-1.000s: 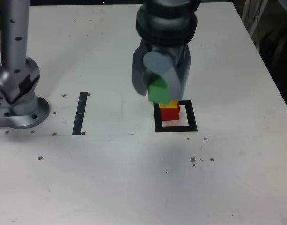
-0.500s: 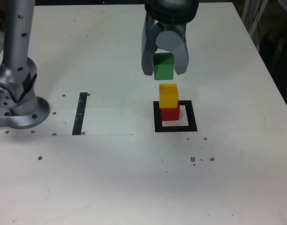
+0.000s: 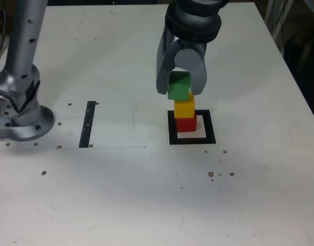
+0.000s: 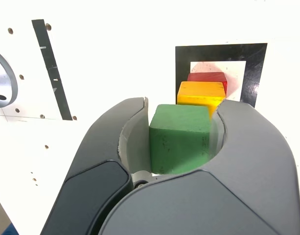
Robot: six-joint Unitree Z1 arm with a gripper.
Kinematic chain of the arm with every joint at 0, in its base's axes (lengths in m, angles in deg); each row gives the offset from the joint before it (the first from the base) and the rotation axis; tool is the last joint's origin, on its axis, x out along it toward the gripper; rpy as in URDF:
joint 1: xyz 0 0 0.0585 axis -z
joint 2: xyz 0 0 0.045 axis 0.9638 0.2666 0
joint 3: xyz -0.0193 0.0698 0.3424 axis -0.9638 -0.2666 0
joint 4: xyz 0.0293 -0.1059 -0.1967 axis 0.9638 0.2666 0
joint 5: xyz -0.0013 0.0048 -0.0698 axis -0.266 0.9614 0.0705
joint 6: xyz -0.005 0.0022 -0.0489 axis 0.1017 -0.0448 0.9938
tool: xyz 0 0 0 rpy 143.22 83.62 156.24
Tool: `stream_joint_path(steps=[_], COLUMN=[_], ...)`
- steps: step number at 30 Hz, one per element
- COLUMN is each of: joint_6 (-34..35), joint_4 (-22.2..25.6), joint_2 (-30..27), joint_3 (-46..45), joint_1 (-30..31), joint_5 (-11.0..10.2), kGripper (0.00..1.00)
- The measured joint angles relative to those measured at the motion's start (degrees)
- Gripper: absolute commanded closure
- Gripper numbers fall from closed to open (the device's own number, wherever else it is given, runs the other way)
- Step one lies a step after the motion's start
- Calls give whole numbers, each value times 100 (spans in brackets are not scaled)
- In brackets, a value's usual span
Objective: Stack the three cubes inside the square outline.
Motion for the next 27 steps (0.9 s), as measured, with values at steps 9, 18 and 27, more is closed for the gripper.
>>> stream_joint_path(steps=[9,18,27], joint_6=[-1,-1,16], joint_4=[-157,-205,-167], joint_2=[34,46,-170], joint_3=[47,-100,-132], joint_1=[0,0,46], joint_5=[28,-7,-233], kGripper=[20,6,1])
